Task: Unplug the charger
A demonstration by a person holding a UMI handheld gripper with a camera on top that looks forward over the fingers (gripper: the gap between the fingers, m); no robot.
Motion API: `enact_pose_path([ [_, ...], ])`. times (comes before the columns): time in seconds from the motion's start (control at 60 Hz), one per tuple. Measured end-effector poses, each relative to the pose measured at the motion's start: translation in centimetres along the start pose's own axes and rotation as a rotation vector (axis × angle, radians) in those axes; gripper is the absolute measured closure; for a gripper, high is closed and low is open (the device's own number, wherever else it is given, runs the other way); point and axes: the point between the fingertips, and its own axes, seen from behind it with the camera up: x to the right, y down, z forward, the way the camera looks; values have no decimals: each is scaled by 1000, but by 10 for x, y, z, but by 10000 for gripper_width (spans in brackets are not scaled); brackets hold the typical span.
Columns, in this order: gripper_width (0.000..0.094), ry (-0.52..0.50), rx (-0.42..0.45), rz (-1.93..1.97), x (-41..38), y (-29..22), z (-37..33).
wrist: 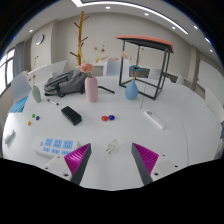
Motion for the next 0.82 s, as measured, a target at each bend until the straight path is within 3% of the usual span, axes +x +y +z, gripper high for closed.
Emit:
enact_pose_path([
  [0.217,86,-57,-52,5,-12,-8,-153],
  [0.35,86,-43,-59,-8,-8,-3,-211],
  [0.817,86,-19,-55,-8,-16,8,-225],
])
